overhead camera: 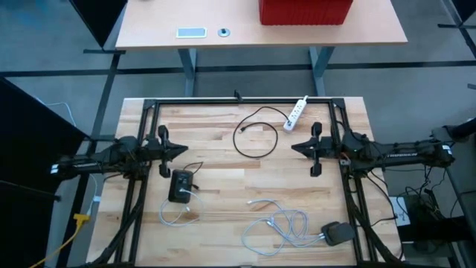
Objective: Insert USB
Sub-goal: Return to Home Position
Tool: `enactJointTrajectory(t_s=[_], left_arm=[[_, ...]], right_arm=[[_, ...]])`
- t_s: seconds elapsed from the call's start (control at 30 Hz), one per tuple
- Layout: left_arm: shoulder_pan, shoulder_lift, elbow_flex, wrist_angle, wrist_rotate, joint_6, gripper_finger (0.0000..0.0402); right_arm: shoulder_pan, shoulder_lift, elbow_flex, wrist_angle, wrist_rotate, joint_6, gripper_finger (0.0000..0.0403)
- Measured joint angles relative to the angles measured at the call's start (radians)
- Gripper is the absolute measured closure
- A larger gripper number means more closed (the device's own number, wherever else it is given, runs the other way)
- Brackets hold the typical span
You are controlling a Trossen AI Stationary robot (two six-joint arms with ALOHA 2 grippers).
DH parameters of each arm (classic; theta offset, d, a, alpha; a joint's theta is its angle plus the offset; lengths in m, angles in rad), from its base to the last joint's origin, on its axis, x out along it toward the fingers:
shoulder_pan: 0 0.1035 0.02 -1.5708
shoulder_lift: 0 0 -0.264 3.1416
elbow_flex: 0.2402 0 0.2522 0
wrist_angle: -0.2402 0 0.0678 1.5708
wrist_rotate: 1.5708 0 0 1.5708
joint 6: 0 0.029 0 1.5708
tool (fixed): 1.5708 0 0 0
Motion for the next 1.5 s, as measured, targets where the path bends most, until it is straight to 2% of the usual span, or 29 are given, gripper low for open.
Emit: enactJointTrajectory(t_s=[0.23, 0.37, 0.5, 0.67, 0.93, 1.03, 1.13, 1.3, 1.4, 1.5], left_arm=[[-0.002, -0.03, -0.113, 0.079, -0.029, -0.043, 0.0402], [-0.01, -0.064, -0.113, 0.033, -0.031, -0.054, 0.0402], [-0.011, -0.102, -0.112, 0.02, -0.047, -0.047, 0.0402], [-0.018, -0.099, -0.112, 0.017, -0.049, -0.048, 0.0402], [-0.086, -0.101, -0.112, 0.03, -0.127, -0.082, 0.0402], [-0.154, -0.1, -0.112, 0.03, -0.133, -0.093, 0.0402], [-0.236, -0.099, -0.112, 0.042, -0.225, -0.08, 0.0402], [-0.351, -0.097, -0.112, 0.049, -0.295, -0.068, 0.0402], [-0.376, -0.088, -0.112, 0.056, -0.405, -0.022, 0.0402], [-0.376, -0.092, -0.112, 0.056, -0.399, -0.01, 0.0402]], right_arm=[[0.0, -0.025, -0.097, 0.082, 0.028, -0.006, 0.0403], [0.0, -0.077, -0.183, 0.146, 0.043, 0.024, 0.0403], [0.0, -0.139, -0.235, 0.139, 0.06, 0.053, 0.0403], [0.0, -0.236, -0.236, 0.025, 0.072, 0.037, 0.0403], [0.0, -0.514, -0.233, -0.281, 0.064, 0.081, 0.0403], [0.0, -0.513, -0.234, -0.274, 0.03, 0.064, 0.0403], [0.0, -0.479, -0.234, -0.28, 0.061, 0.066, 0.0403], [0.007, -0.489, -0.234, -0.281, 0.057, 0.063, 0.0403], [0.007, -0.5, -0.234, -0.276, 0.08, 0.038, 0.0403], [0.007, -0.508, -0.234, -0.277, 0.081, 0.022, 0.0403]])
